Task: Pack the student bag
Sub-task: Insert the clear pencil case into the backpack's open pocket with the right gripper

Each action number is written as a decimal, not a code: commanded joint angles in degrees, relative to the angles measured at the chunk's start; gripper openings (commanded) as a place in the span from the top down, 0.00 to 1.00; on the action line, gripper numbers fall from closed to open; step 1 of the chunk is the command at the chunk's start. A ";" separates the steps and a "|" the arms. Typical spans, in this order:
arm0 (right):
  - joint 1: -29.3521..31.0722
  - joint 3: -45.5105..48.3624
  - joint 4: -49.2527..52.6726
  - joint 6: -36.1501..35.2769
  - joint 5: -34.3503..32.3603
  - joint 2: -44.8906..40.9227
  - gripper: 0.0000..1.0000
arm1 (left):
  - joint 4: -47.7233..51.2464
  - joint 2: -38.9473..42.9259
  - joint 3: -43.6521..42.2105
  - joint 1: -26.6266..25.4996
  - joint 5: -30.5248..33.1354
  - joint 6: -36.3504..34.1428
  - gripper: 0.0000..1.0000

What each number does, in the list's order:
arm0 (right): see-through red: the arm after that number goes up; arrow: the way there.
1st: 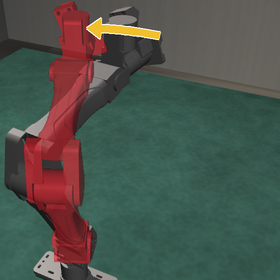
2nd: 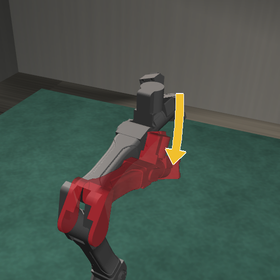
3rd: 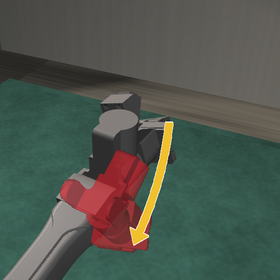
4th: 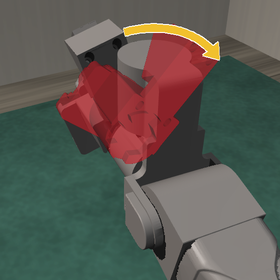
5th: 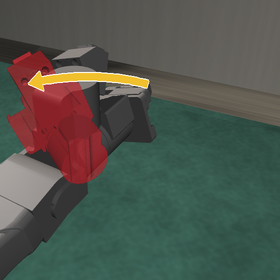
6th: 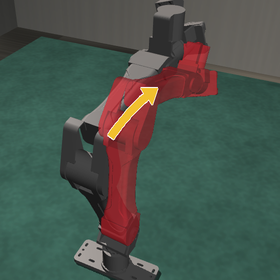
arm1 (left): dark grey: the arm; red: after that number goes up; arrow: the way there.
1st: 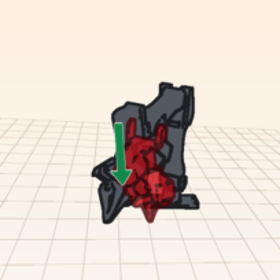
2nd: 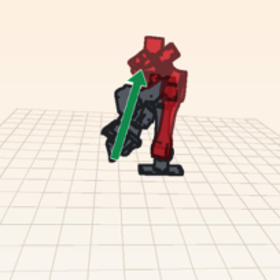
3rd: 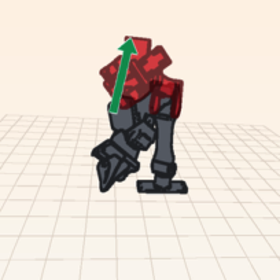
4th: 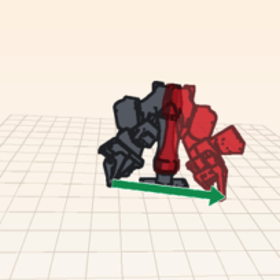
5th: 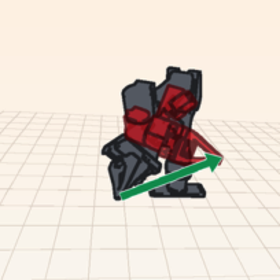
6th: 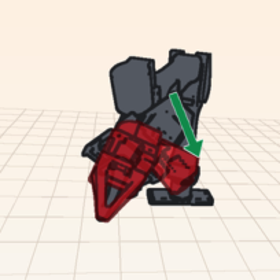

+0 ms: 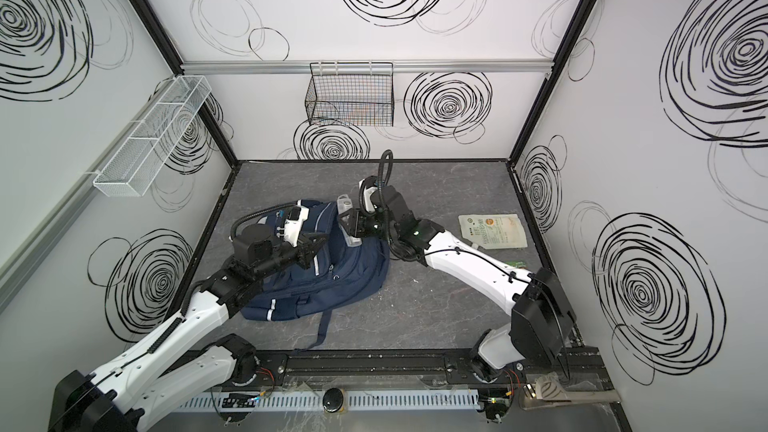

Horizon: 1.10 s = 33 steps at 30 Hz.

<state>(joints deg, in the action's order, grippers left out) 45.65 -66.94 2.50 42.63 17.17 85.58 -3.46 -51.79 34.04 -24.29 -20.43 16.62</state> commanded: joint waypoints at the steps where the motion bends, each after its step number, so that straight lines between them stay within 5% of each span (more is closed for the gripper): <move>1: 1.15 0.39 -3.55 5.92 2.87 3.25 0.57 | -10.52 2.58 0.62 0.44 -0.70 -0.29 1.00; 20: 1.64 6.42 -12.60 17.62 7.27 5.55 0.52 | -11.91 3.29 -0.46 0.14 -0.95 0.72 1.00; 33: 1.81 4.12 -14.37 19.42 10.47 7.62 0.34 | -11.77 3.14 -0.42 -0.31 -1.37 0.59 1.00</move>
<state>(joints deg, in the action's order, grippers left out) 47.05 -61.25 -9.02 60.77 25.85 92.66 -4.95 -50.39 32.64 -24.32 -20.40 17.65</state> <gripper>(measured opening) 0.645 0.077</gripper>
